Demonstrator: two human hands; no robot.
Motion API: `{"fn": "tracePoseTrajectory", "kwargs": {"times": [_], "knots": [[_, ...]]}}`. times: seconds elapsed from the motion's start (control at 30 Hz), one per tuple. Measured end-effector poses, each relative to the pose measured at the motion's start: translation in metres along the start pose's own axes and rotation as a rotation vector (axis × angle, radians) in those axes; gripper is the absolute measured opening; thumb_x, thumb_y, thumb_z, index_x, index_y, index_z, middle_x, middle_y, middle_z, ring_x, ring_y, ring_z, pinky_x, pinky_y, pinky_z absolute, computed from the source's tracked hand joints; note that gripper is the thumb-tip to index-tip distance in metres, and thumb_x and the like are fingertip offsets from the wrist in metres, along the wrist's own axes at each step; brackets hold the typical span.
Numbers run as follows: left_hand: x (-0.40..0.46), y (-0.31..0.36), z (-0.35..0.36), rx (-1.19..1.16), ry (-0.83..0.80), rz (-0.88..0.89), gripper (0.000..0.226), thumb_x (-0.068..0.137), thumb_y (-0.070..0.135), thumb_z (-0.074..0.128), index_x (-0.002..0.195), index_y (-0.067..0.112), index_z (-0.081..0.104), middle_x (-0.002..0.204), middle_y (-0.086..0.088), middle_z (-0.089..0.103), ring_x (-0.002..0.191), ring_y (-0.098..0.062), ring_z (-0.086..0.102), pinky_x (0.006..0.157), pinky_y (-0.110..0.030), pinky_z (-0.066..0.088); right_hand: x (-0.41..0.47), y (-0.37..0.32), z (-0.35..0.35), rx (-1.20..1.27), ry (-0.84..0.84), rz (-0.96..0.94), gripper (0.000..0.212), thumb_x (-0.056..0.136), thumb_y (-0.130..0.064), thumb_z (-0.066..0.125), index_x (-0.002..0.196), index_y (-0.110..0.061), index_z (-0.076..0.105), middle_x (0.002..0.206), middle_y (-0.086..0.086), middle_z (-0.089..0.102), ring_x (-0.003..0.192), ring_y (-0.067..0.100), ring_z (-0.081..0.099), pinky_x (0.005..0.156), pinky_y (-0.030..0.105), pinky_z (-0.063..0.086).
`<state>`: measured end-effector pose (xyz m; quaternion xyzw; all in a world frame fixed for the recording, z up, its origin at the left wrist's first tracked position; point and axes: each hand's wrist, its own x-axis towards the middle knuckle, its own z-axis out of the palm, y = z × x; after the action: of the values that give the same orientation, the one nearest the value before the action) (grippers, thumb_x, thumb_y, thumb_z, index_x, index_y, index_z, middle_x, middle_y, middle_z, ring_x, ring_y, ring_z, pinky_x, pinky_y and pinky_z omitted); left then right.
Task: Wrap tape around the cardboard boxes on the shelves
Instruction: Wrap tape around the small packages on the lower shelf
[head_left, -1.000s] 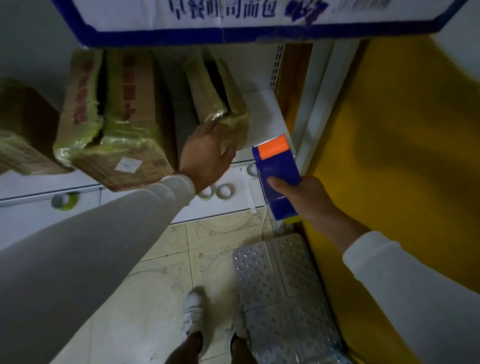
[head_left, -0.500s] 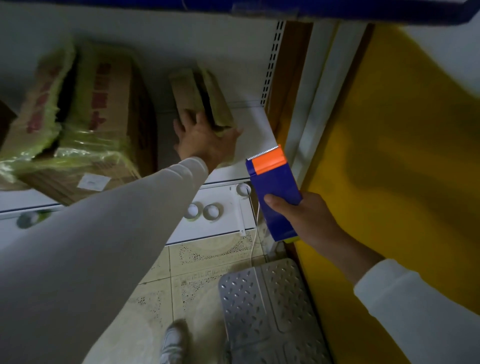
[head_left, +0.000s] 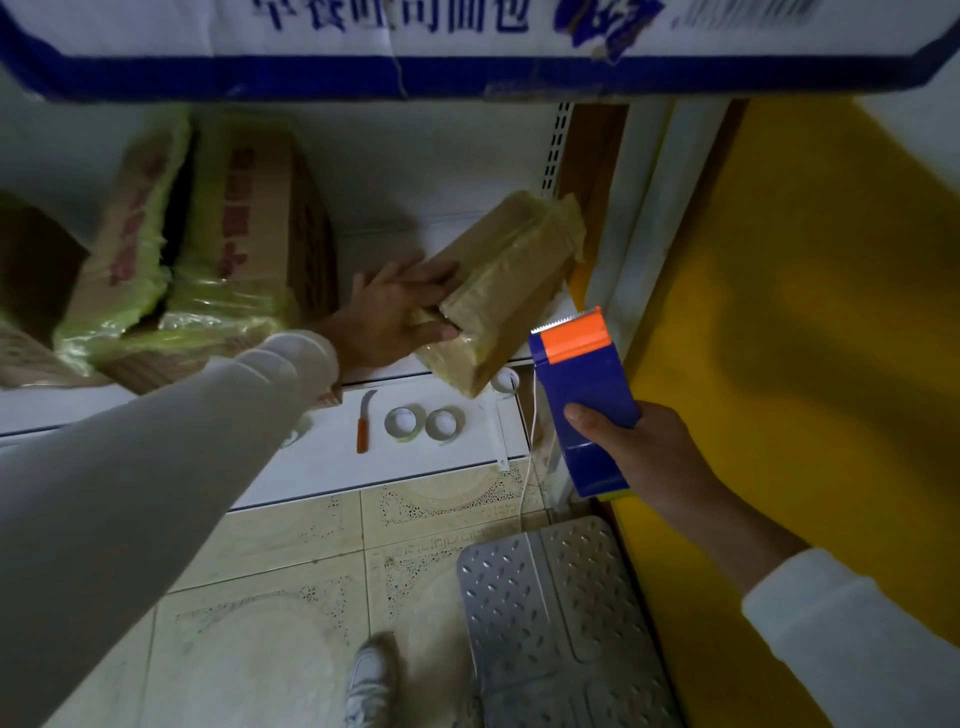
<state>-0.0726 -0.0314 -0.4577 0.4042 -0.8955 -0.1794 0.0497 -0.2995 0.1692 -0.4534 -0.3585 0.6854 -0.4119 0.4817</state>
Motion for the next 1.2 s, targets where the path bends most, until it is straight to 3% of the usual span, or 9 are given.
{"fn": "tracePoseTrajectory", "kwargs": {"times": [0.07,0.23,0.43,0.53,0.7,0.87,0.97,1.07,1.2], "knots": [[0.0,0.005,-0.008,-0.039,-0.1,-0.097,0.076,0.081,0.07,0.043,0.147,0.035,0.028,0.156,0.007,0.024,0.143,-0.025,0.023,0.114,-0.051,0.017,0.0,0.002,-0.002,-0.01,0.006,0.008,0.017,0.085,-0.03,0.07,0.095,-0.017,0.067,0.078,-0.006,0.073,0.068,0.007,0.069,0.055,0.018,0.05],[0.014,0.038,0.0,-0.106,0.088,-0.223,0.088,0.071,0.075,0.059,0.138,0.024,0.031,0.126,-0.002,0.053,0.104,-0.026,0.058,0.09,-0.04,0.048,0.003,0.005,-0.001,-0.025,0.027,0.039,0.019,0.085,-0.03,0.07,0.097,-0.015,0.065,0.079,-0.007,0.072,0.069,0.008,0.068,0.051,0.014,0.048],[0.034,0.025,-0.009,0.269,-0.064,-0.016,0.07,0.084,0.046,0.061,0.145,0.024,0.034,0.147,-0.009,0.037,0.133,-0.033,0.036,0.11,-0.054,0.026,0.003,0.009,-0.007,-0.025,0.027,0.051,0.017,0.085,-0.029,0.07,0.093,-0.015,0.066,0.078,-0.006,0.072,0.061,0.001,0.068,0.05,0.013,0.049],[0.034,0.013,-0.016,0.27,-0.19,0.135,0.049,0.093,0.035,0.033,0.132,0.012,0.051,0.141,-0.018,0.041,0.133,-0.042,0.033,0.106,-0.057,0.031,0.003,0.007,-0.01,0.01,0.016,0.03,0.008,0.086,-0.023,0.069,0.089,-0.016,0.066,0.076,-0.008,0.071,0.059,-0.002,0.067,0.048,0.011,0.048],[0.029,0.014,-0.002,0.313,-0.056,-0.123,0.077,0.09,0.013,0.047,0.152,0.025,0.004,0.161,-0.002,0.004,0.147,-0.031,0.007,0.115,-0.05,0.019,-0.002,0.003,-0.01,0.022,-0.061,0.007,0.007,0.087,-0.022,0.068,0.088,-0.016,0.068,0.07,-0.009,0.073,0.063,0.002,0.068,0.051,0.012,0.048],[0.02,0.016,0.009,0.249,0.031,-0.132,0.077,0.093,0.016,0.045,0.152,0.021,-0.005,0.161,-0.007,-0.005,0.147,-0.029,-0.003,0.119,-0.047,0.007,-0.009,-0.003,-0.013,0.01,-0.163,-0.015,0.029,0.081,-0.033,0.065,0.098,-0.011,0.068,0.08,-0.004,0.075,0.075,0.01,0.071,0.059,0.017,0.051],[0.01,0.021,0.006,0.262,0.158,-0.068,0.077,0.093,0.022,0.052,0.153,0.015,0.003,0.16,-0.011,-0.002,0.147,-0.03,-0.002,0.119,-0.047,0.007,-0.011,-0.007,-0.013,0.014,-0.21,-0.036,0.029,0.081,-0.03,0.065,0.098,-0.008,0.067,0.077,-0.006,0.074,0.072,0.009,0.07,0.057,0.016,0.051],[-0.003,0.025,0.001,0.088,0.29,0.128,0.057,0.09,0.017,0.059,0.143,0.013,0.038,0.156,-0.014,0.024,0.142,-0.034,0.027,0.115,-0.043,0.024,-0.012,-0.01,-0.013,0.038,-0.237,-0.048,0.02,0.082,-0.022,0.065,0.095,-0.007,0.068,0.074,-0.005,0.073,0.069,0.008,0.069,0.056,0.016,0.049],[-0.021,0.046,0.0,-0.374,0.033,0.185,0.034,0.097,0.017,0.05,0.131,0.025,0.054,0.139,0.009,0.047,0.126,-0.004,0.042,0.106,-0.018,0.034,-0.018,-0.012,-0.013,-0.027,-0.277,-0.053,0.021,0.076,-0.024,0.069,0.091,-0.01,0.07,0.079,0.0,0.075,0.072,0.011,0.07,0.058,0.018,0.052]]}}
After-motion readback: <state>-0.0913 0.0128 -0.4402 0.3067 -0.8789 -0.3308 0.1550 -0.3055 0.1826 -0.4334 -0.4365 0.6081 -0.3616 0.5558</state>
